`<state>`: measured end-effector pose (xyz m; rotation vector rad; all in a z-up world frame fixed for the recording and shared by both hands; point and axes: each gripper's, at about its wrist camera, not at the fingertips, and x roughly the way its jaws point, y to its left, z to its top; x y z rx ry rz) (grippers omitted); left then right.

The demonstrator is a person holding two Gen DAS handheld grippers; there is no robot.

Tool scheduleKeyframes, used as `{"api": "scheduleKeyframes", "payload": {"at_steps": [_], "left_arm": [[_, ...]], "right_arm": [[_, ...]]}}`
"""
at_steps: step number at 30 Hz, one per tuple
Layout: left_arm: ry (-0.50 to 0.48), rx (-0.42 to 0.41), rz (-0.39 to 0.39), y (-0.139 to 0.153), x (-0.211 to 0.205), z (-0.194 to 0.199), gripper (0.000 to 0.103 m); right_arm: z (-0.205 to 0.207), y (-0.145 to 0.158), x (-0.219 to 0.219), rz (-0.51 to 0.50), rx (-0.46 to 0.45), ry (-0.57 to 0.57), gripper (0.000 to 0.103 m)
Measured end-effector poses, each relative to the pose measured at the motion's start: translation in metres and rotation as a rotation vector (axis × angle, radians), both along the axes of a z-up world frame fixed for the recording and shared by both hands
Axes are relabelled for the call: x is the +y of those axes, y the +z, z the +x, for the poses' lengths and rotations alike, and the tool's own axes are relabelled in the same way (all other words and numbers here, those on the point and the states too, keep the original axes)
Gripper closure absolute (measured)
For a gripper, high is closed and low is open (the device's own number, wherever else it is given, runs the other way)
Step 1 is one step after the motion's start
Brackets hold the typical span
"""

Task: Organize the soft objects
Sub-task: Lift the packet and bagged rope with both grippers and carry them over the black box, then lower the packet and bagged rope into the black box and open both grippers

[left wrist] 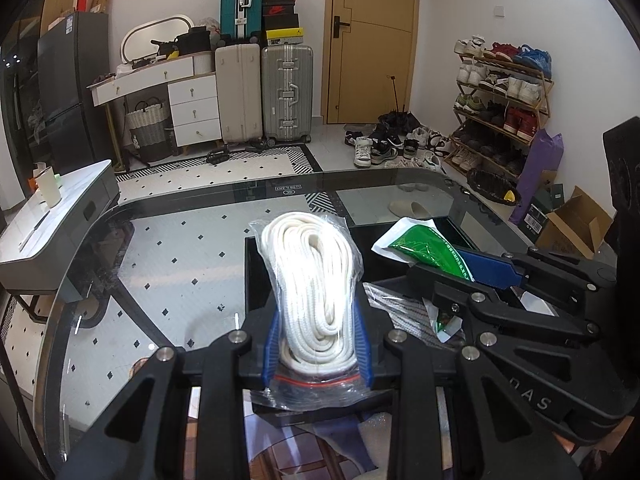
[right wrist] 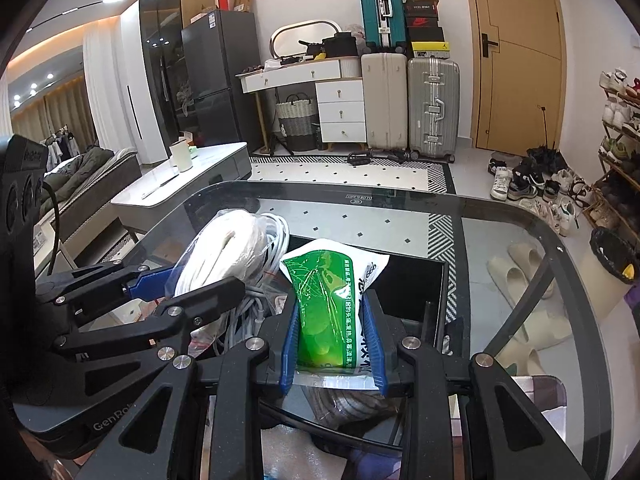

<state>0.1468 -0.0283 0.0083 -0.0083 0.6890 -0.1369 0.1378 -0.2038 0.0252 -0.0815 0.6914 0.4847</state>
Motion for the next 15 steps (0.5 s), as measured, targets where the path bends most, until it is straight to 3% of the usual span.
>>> {"api": "scheduleKeyframes", "payload": {"at_steps": [7, 15], "left_arm": [[0.001, 0.029, -0.024, -0.0041, -0.0002, 0.0034, 0.073], [0.011, 0.022, -0.026, -0.0002, -0.0008, 0.0009, 0.06]], "right_arm": [[0.0072, -0.0091, -0.0027, 0.009, 0.033, 0.006, 0.073], [0.0059, -0.0101, -0.0081, 0.002, 0.033, 0.004, 0.065]]}}
